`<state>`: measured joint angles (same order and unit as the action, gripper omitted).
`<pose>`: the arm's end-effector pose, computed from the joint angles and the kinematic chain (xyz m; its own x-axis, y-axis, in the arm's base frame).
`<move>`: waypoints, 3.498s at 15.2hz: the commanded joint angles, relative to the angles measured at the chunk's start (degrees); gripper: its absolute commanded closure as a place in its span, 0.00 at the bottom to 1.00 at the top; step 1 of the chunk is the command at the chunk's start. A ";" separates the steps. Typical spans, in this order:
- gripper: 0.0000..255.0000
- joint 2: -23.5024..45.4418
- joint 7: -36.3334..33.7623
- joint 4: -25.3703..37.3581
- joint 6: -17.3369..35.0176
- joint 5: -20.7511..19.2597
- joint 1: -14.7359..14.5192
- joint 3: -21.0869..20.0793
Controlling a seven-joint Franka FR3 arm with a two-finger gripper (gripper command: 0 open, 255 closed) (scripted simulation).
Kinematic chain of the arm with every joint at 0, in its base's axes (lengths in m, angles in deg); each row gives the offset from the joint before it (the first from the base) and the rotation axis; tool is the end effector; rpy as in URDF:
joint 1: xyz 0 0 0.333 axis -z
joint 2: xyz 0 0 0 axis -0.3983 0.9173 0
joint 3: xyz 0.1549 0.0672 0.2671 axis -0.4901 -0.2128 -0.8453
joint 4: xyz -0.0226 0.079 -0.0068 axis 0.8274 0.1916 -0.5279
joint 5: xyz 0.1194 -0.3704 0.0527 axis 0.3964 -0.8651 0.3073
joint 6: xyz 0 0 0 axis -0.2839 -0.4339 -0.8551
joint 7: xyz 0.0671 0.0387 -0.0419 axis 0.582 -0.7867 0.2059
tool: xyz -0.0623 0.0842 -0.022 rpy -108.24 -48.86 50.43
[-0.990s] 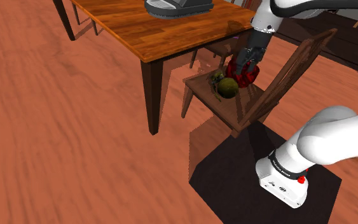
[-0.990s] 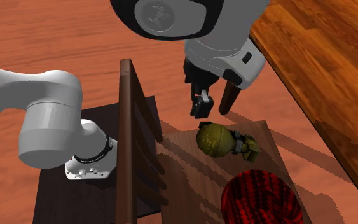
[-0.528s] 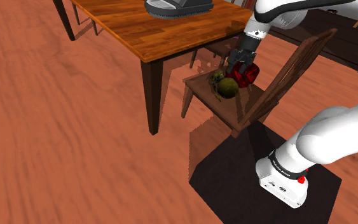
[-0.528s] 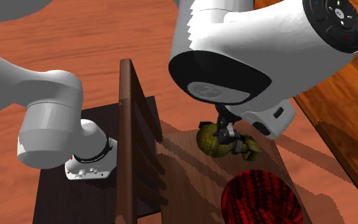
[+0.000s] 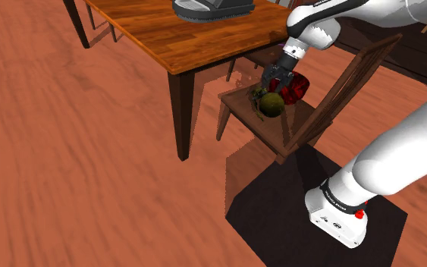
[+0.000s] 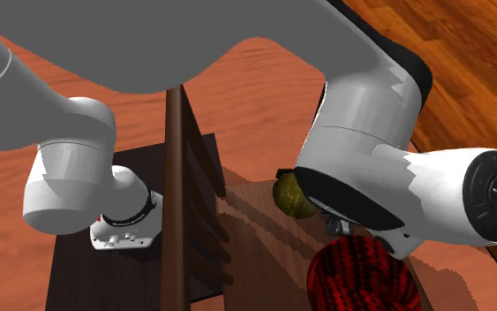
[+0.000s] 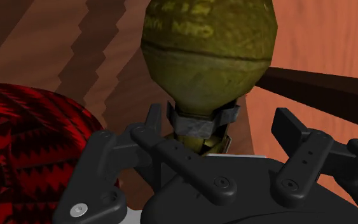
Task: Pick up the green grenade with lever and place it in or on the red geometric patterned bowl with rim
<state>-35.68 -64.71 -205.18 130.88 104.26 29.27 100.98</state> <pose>0.4505 -0.1945 0.3668 0.9236 -0.3663 -0.1130 -0.3819 -0.8536 -0.3544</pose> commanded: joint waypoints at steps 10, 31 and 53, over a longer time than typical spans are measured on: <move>0.00 5.30 3.29 -1.52 5.71 5.04 -0.60 -0.21; 1.00 2.67 0.94 -0.36 2.64 3.00 -0.51 -0.10; 1.00 -5.11 -7.16 8.64 -11.99 -2.44 -0.09 -0.33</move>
<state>-40.37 -71.38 -197.06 119.66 102.01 29.21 100.73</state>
